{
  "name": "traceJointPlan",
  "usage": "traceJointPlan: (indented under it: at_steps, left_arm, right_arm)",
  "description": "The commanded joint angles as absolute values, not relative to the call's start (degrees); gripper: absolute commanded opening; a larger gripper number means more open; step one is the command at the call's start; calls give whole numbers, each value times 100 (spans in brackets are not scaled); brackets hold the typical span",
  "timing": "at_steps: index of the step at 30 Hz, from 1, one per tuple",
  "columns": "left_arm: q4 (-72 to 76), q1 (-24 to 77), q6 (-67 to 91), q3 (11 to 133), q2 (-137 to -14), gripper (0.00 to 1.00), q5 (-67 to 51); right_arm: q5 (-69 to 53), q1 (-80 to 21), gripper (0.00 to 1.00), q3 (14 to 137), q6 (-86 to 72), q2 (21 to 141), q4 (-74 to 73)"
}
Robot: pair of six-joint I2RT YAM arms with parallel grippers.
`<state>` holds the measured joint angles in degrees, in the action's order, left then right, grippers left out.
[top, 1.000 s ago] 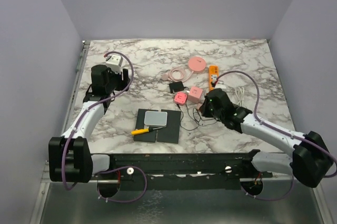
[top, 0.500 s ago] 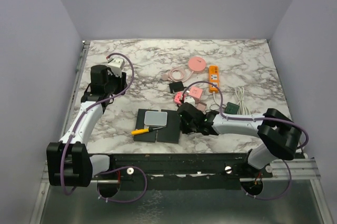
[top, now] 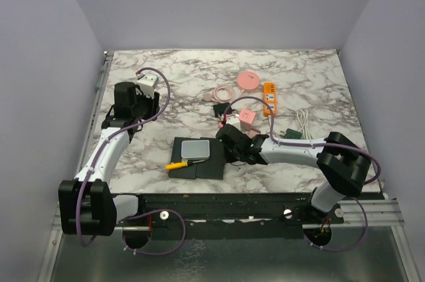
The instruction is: Insert the plug
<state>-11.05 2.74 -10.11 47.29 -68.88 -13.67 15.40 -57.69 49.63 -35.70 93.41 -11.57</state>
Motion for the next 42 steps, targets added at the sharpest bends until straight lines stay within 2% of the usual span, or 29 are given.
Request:
traceJointPlan:
  at_steps: [1,8,18,29,42]
  left_arm:
    - [-1290,257,-1091,4987,-6794,43,-1476]
    - [-1343,260,-1127,5027,-6815,43,-1528]
    - [-1341,261,-1208,4968,-6859,43,-1424]
    - [-1341,262,-1239,4975,-6895,44,-1387]
    - [-1346,259,-1303,4992,-6905,43,-1344]
  right_arm:
    - [2264,-5810,1,5495,-3261,9360,-1965]
    - [2731,-5810,4,5487,-3164,9034,-2538]
    - [2135,-5810,1,5496,-3147,9392,-1708]
    - [1688,-5848,1,5342,-3147,9596,-1369]
    - [1475,-6315,1,5737,-3123,10149,-1323]
